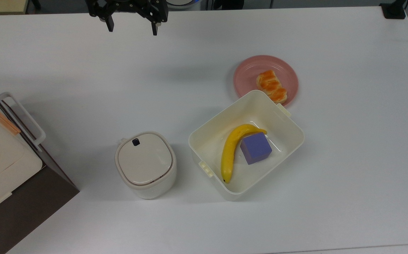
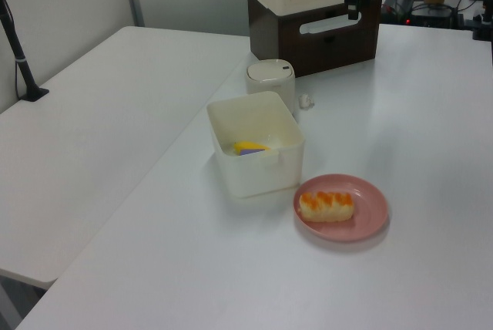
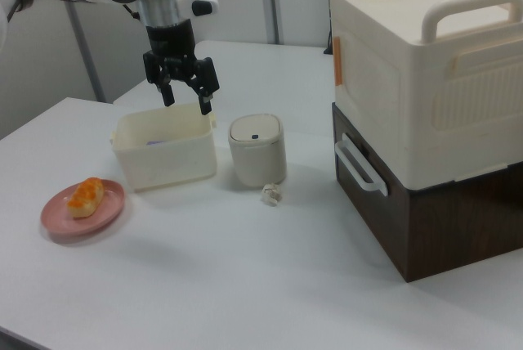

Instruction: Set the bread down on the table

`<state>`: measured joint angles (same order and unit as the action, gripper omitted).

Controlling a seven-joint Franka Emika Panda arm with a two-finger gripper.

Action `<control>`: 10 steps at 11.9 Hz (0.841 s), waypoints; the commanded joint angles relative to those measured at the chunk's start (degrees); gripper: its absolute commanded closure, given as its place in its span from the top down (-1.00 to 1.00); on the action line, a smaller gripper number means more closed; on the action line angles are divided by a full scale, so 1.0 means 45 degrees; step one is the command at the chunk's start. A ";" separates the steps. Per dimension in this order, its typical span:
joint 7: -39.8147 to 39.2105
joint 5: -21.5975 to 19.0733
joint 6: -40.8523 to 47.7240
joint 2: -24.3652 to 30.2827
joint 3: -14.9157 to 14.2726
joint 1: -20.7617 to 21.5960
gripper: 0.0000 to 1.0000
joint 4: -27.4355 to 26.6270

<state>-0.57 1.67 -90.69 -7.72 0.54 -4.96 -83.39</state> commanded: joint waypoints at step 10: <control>-0.0165 -0.0431 -0.0004 0.0388 -0.0139 -0.0031 1.00 -0.0180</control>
<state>-0.60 1.67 -90.69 -7.32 0.47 -5.19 -83.06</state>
